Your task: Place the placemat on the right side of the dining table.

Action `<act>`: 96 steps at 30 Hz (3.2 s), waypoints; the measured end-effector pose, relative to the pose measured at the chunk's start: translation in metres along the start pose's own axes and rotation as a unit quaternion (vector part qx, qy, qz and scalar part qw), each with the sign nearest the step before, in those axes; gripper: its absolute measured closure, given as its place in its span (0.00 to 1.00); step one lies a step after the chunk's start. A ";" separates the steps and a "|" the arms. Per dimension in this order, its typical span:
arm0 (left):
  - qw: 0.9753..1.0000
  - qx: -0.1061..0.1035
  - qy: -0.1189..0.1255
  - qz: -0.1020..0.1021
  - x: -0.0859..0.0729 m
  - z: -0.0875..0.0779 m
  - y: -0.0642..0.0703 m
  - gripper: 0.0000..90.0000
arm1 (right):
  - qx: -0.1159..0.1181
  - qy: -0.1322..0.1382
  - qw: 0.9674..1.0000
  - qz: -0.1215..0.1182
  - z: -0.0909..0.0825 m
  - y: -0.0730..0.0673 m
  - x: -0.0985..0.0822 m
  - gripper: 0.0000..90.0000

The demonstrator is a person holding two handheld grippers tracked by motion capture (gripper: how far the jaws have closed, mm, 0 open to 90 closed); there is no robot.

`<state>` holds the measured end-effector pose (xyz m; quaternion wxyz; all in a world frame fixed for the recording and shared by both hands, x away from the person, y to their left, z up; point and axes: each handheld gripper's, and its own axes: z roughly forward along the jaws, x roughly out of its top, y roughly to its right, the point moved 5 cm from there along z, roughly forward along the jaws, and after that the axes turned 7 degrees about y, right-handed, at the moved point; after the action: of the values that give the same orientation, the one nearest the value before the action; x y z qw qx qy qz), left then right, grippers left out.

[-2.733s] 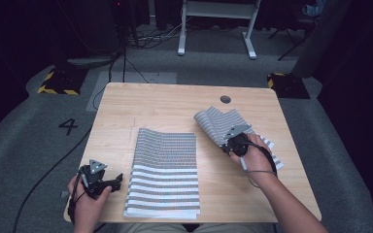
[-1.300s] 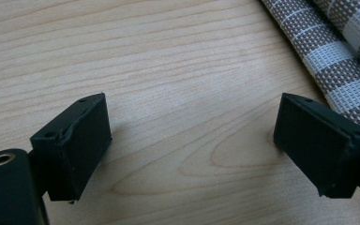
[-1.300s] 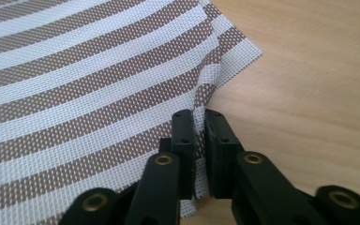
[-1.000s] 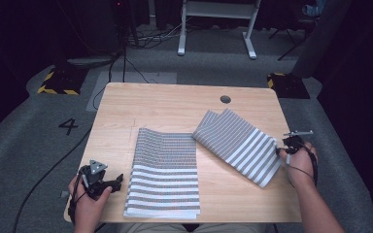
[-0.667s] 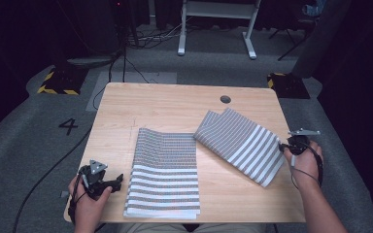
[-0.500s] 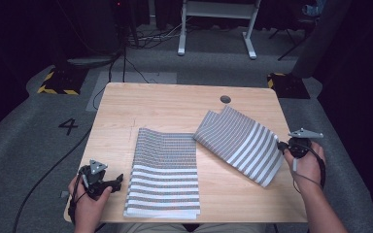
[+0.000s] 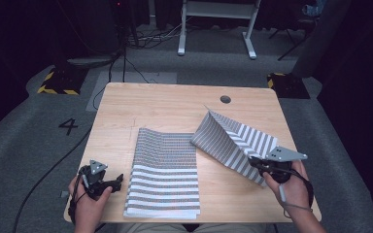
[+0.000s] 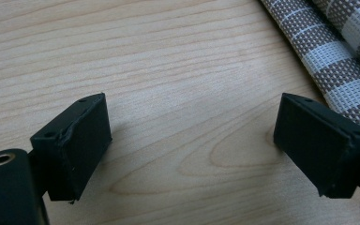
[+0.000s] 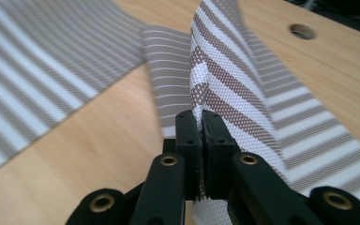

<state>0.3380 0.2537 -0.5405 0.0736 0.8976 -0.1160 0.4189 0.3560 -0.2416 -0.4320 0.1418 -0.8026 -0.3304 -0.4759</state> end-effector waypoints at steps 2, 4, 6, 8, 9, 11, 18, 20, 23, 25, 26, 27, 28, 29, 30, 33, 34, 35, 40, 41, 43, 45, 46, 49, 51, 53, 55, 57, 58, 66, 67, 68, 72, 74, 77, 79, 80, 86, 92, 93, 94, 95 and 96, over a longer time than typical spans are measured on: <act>1.000 0.000 0.000 0.000 0.000 0.000 0.000 0.13 | 0.020 -0.001 1.000 -0.005 0.001 -0.013 0.000 0.97; 1.000 0.000 0.000 0.000 0.000 0.000 0.000 0.13 | 0.043 -0.011 0.999 -0.012 0.003 -0.027 -0.002 0.97; 1.000 -0.001 -0.001 0.000 0.000 0.000 0.000 0.13 | 0.069 -0.022 0.997 -0.014 0.005 -0.039 -0.006 0.97; 1.000 0.000 0.000 0.000 0.000 0.000 0.000 0.13 | 0.101 -0.036 0.994 -0.009 0.009 -0.050 -0.013 0.97; 1.000 0.000 0.000 0.000 0.000 0.000 0.000 0.13 | 0.113 -0.044 0.993 -0.007 0.010 -0.055 -0.017 0.97; 1.000 -0.001 0.000 0.000 0.000 0.000 0.000 0.13 | 0.136 -0.062 0.989 -0.007 0.014 -0.065 -0.025 0.97; 1.000 -0.001 -0.001 0.000 0.000 0.000 0.000 0.13 | 0.175 -0.079 0.981 -0.031 0.015 -0.086 -0.036 0.95; 1.000 -0.001 -0.001 0.000 0.000 0.000 0.000 0.13 | 0.191 -0.089 0.977 -0.030 0.012 -0.094 -0.039 0.94; 1.000 0.000 0.000 0.000 0.000 0.000 0.000 0.13 | 0.214 -0.107 0.970 -0.046 0.010 -0.101 -0.044 0.93; 1.000 -0.001 -0.001 0.000 0.000 0.000 0.000 0.13 | 0.228 -0.112 0.966 -0.039 0.008 -0.107 -0.047 0.90; 1.000 -0.001 -0.001 0.000 0.000 0.000 0.000 0.13 | 0.238 -0.110 0.964 -0.040 0.007 -0.108 -0.047 0.83; 1.000 -0.001 -0.001 0.000 0.000 0.000 0.000 0.13 | 0.241 -0.109 0.964 -0.037 0.006 -0.109 -0.047 0.77; 1.000 -0.001 -0.001 0.000 0.000 0.000 0.000 0.13 | 0.249 -0.096 0.963 -0.025 0.006 -0.112 -0.044 0.68; 1.000 -0.001 -0.001 0.000 0.000 0.000 0.000 0.13 | 0.254 -0.087 0.963 -0.011 0.004 -0.114 -0.041 0.64; 1.000 -0.001 -0.001 0.000 0.000 0.000 0.000 0.13 | 0.256 -0.072 0.964 -0.010 0.003 -0.114 -0.037 0.61; 1.000 -0.001 -0.001 0.000 0.000 0.000 0.000 0.13 | 0.218 -0.029 0.976 0.003 0.002 -0.099 -0.021 0.53; 1.000 -0.001 -0.001 0.000 0.000 0.000 0.000 0.13 | 0.196 -0.019 0.980 0.012 0.002 -0.091 -0.017 0.51; 1.000 0.000 0.000 0.000 0.000 0.000 0.000 0.13 | 0.178 -0.013 0.984 0.014 0.002 -0.084 -0.014 0.51; 1.000 0.000 0.000 0.000 0.000 0.000 0.000 0.13 | 0.076 0.007 0.996 0.052 0.003 -0.043 -0.003 0.47; 1.000 0.000 0.000 0.000 0.000 0.000 0.000 0.13 | 0.060 0.005 0.997 0.048 0.003 -0.035 -0.003 0.46; 1.000 -0.001 -0.001 0.000 0.000 0.000 0.000 0.13 | 0.016 0.000 0.998 0.060 0.005 -0.017 -0.003 0.45; 1.000 0.000 0.000 0.000 0.000 0.000 0.000 0.13 | -0.008 -0.010 0.998 0.069 0.007 0.000 -0.006 0.44; 1.000 -0.001 0.000 0.000 0.000 0.000 0.000 0.13 | -0.017 -0.013 0.997 0.078 0.009 0.008 -0.008 0.43; 1.000 -0.005 -0.002 -0.001 0.000 0.000 0.000 0.12 | -0.051 -0.029 0.994 0.091 0.017 0.028 -0.018 0.43; 1.000 -0.005 -0.003 0.001 0.000 0.000 0.000 0.12 | -0.072 -0.047 0.991 0.100 0.025 0.043 -0.029 0.42; 1.000 -0.004 -0.003 0.001 0.000 0.000 0.000 0.12 | -0.088 -0.067 0.988 0.105 0.032 0.057 -0.039 0.42; 1.000 -0.005 -0.003 0.001 0.000 0.000 0.000 0.12 | -0.108 -0.090 0.983 0.116 0.039 0.073 -0.052 0.41; 1.000 -0.005 -0.003 0.001 0.000 0.000 0.000 0.12 | -0.125 -0.105 0.978 0.127 0.044 0.087 -0.064 0.40; 1.000 -0.006 -0.005 -0.001 0.000 0.000 0.001 0.12 | -0.128 -0.109 0.976 0.135 0.046 0.092 -0.068 0.39; 1.000 -0.005 -0.004 0.000 0.000 0.000 0.001 0.12 | -0.148 -0.122 0.967 0.167 0.058 0.106 -0.086 0.32; 1.000 -0.005 -0.004 0.000 0.000 0.000 0.000 0.12 | -0.149 -0.121 0.967 0.166 0.058 0.106 -0.086 0.31; 1.000 -0.006 -0.004 0.000 0.000 0.000 0.001 0.12 | -0.150 -0.121 0.967 0.168 0.059 0.106 -0.086 0.31; 1.000 -0.005 -0.004 0.000 0.000 0.000 0.001 0.12 | -0.154 -0.120 0.966 0.171 0.059 0.102 -0.085 0.38; 1.000 -0.004 -0.004 -0.001 0.000 0.000 0.001 0.12 | -0.146 -0.123 0.967 0.171 0.060 0.102 -0.083 0.45; 1.000 -0.003 -0.003 0.000 0.000 0.000 0.001 0.12 | -0.135 -0.128 0.969 0.163 0.061 0.099 -0.080 0.59; 1.000 -0.002 -0.003 0.001 0.000 0.000 0.000 0.12 | -0.130 -0.130 0.970 0.162 0.062 0.097 -0.078 0.65; 1.000 -0.002 -0.003 0.000 0.000 0.000 0.000 0.12 | -0.124 -0.131 0.971 0.159 0.062 0.096 -0.077 0.69; 1.000 -0.003 -0.003 0.000 0.000 0.000 0.001 0.12 | -0.100 -0.126 0.979 0.121 0.063 0.087 -0.075 0.94; 1.000 -0.005 -0.004 -0.001 0.000 0.000 0.001 0.12 | -0.103 -0.103 0.984 0.102 0.055 0.087 -0.059 0.97; 1.000 -0.005 -0.004 0.000 0.000 0.000 0.001 0.12 | -0.106 -0.096 0.985 0.099 0.052 0.088 -0.055 0.97; 1.000 -0.005 -0.004 -0.001 0.000 0.000 0.001 0.12 | -0.112 -0.081 0.986 0.089 0.048 0.090 -0.047 0.97; 1.000 -0.003 -0.003 0.001 0.000 0.000 0.000 0.12 | -0.117 -0.069 0.987 0.087 0.045 0.091 -0.041 0.97; 1.000 -0.004 -0.004 0.000 0.000 0.000 0.001 0.12 | -0.120 -0.062 0.987 0.083 0.043 0.093 -0.037 0.97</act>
<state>0.3384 0.2530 -0.5405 0.0770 0.8987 -0.1178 0.4153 0.4344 -0.3020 -0.4771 0.0622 -0.8665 -0.2112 -0.4481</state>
